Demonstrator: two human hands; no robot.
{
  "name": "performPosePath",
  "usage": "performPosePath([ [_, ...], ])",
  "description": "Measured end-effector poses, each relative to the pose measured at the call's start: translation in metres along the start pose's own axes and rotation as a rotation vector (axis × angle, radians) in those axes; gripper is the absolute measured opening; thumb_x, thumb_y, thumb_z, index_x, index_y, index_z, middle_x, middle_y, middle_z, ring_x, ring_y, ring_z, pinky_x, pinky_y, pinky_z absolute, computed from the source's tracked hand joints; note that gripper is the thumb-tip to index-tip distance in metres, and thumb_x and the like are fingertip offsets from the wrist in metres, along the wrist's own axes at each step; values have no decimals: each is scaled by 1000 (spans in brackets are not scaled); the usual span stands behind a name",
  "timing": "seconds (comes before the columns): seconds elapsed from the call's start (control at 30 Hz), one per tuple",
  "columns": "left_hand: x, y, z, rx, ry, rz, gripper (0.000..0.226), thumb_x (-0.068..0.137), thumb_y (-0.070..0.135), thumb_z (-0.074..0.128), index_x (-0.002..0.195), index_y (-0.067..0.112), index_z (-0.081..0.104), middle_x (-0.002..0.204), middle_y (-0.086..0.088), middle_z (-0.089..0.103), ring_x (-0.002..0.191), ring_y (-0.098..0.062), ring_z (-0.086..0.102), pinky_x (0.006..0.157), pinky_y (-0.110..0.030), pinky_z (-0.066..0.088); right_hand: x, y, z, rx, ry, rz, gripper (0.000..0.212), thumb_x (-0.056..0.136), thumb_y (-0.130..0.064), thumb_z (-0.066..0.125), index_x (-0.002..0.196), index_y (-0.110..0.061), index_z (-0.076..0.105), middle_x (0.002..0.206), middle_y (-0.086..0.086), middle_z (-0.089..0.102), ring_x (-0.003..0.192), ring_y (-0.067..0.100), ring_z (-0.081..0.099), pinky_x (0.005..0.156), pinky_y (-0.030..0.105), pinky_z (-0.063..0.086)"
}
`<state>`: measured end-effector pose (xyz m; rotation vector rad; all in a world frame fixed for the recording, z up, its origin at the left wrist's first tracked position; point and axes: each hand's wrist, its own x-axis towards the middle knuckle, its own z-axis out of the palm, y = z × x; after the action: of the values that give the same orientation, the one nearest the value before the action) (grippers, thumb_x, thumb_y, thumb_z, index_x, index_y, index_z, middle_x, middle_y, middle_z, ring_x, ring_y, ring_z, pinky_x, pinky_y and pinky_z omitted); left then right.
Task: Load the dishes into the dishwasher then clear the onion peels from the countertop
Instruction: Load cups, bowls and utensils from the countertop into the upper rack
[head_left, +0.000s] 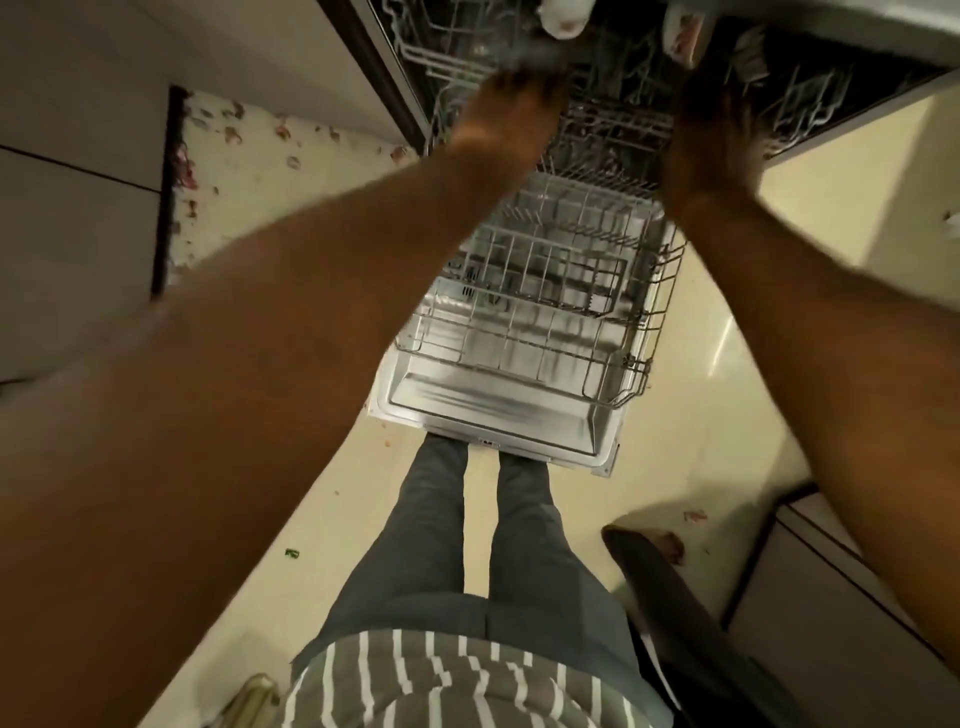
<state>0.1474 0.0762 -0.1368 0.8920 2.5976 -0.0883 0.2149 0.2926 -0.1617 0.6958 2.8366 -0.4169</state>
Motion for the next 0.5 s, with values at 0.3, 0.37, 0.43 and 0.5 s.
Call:
performPosePath([
  [0.3,-251,61,128,63,-491,69,80,101,1,51,163,0,0,171,-24,-1,159,-38,0,130,-50,6,-269,22,81,-195,-468,-169,94,87,-10,66,164,-10,12,171,23,6,157,41,13,126,54,24],
  [0.37,-290,74,136,41,-586,76,73,106,5,43,163,1,-1,171,-22,-4,159,-36,-3,130,-48,2,-309,23,85,-213,-585,-183,95,90,-13,66,165,-11,7,172,21,3,159,38,9,128,51,19],
  [0.43,-312,79,136,30,-617,84,72,107,6,40,163,2,-4,171,-21,-7,159,-35,-6,129,-48,-1,-324,18,80,-249,-646,-208,98,92,-16,68,165,-12,4,172,20,-1,159,37,6,130,48,15],
  [0.5,-318,78,130,-35,-547,27,74,106,4,42,163,4,-6,171,-19,-9,159,-34,-9,129,-47,-2,-325,12,70,-238,-609,-218,95,92,-14,66,165,-13,7,172,20,2,159,36,8,130,47,15],
])
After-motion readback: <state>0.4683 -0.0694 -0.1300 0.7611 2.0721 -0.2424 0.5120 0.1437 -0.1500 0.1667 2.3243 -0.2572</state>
